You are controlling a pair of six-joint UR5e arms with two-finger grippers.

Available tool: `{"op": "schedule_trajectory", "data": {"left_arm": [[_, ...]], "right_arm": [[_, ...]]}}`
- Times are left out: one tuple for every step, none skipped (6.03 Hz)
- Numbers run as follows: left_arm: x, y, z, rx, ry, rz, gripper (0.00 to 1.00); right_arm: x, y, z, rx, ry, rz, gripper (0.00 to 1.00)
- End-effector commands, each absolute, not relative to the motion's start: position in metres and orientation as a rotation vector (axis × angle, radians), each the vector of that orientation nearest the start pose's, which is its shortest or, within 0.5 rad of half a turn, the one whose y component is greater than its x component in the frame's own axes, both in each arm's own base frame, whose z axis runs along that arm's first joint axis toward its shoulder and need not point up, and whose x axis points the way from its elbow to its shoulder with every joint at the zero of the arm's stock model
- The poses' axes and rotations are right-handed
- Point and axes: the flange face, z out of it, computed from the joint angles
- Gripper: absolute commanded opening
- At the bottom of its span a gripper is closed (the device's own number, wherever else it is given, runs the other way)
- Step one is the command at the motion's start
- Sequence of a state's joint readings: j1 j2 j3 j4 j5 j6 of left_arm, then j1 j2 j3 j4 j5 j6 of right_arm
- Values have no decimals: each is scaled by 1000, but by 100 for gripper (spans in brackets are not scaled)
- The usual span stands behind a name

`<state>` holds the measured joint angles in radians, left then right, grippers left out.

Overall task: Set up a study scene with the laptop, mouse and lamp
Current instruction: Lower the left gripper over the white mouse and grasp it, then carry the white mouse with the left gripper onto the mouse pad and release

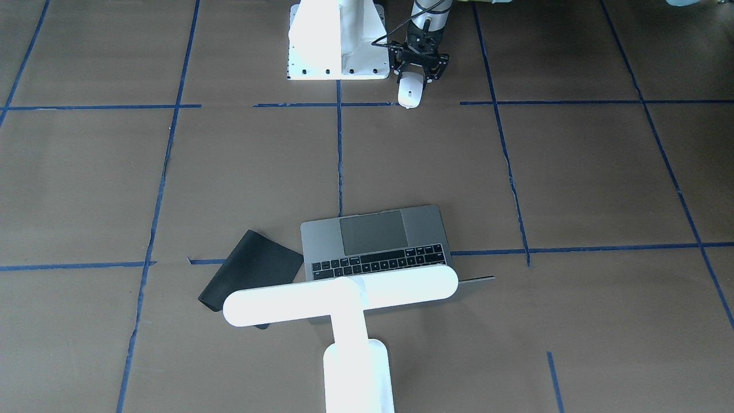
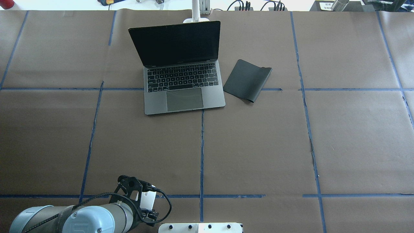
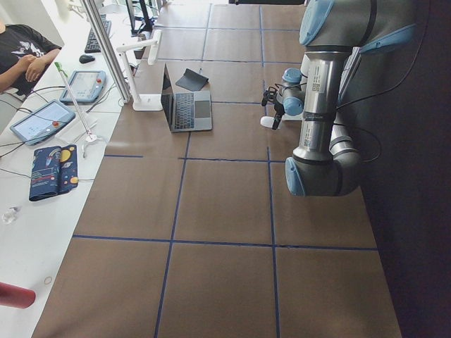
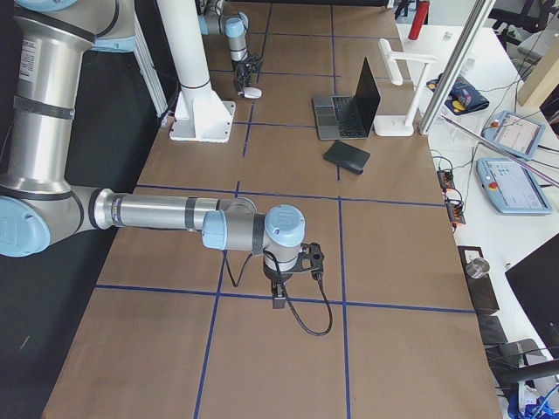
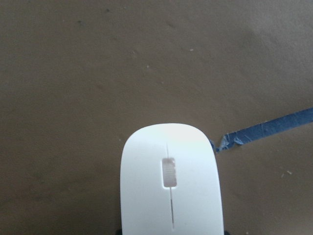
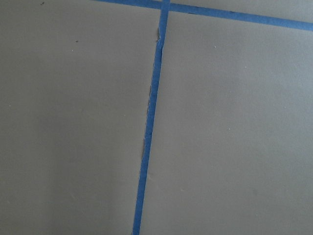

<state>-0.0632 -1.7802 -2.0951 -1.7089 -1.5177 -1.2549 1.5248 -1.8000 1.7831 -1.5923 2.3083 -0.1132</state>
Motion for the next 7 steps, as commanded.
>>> {"op": "schedule_trajectory", "data": {"left_arm": [[495, -217, 265, 266, 853, 246, 37], [492, -237, 256, 284, 837, 225, 37], [502, -267, 224, 300, 844, 181, 37], [528, -298, 199, 285, 842, 155, 37], [555, -333, 177, 296, 836, 119, 36], [585, -370, 153, 303, 814, 85, 36], [618, -402, 127, 278, 793, 66, 36]], "right_arm": [[48, -395, 660, -12, -739, -138, 100], [48, -395, 660, -12, -742, -138, 100], [48, -394, 661, -13, -744, -137, 100], [48, -394, 660, -12, -744, -138, 100], [48, -394, 660, -12, -744, -136, 100], [48, -394, 659, -11, -744, -137, 100], [48, -394, 660, -12, -744, -136, 100]]}}
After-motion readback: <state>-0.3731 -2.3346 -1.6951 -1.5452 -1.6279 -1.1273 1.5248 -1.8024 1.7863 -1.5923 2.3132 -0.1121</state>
